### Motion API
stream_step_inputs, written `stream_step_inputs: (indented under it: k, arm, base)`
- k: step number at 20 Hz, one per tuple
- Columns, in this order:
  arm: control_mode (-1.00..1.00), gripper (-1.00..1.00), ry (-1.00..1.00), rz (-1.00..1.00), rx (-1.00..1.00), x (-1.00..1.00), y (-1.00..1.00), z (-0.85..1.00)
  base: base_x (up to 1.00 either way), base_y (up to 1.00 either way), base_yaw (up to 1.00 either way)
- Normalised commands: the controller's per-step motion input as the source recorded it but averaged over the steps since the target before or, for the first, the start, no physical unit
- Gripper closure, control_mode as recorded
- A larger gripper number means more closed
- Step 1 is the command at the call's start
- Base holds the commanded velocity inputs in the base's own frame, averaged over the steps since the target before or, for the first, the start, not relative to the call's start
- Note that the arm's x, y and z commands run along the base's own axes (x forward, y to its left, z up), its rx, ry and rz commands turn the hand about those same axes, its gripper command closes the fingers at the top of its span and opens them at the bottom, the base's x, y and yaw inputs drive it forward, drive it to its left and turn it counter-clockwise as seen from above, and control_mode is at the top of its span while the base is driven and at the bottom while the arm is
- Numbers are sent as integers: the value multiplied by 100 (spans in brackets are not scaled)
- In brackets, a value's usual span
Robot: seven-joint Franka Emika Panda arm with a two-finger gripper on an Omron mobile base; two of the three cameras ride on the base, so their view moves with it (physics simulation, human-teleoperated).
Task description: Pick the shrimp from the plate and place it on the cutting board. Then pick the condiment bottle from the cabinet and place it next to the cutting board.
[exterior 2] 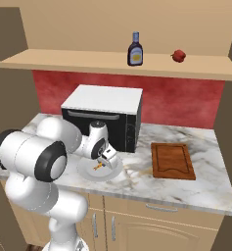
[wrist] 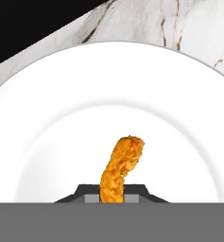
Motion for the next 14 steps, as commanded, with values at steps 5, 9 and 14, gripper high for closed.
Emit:
stream_step_inputs:
  k: [5,9,14]
  arm:
    - [-100,100,-1,3,0,-4,-2,20]
    - [-100,100,0,1,0,-2,0,22]
    - [-100,100,0,0,0,0,0,19]
  base:
    - [0,0,0]
    - [0,0,0]
    - [0,0,0]
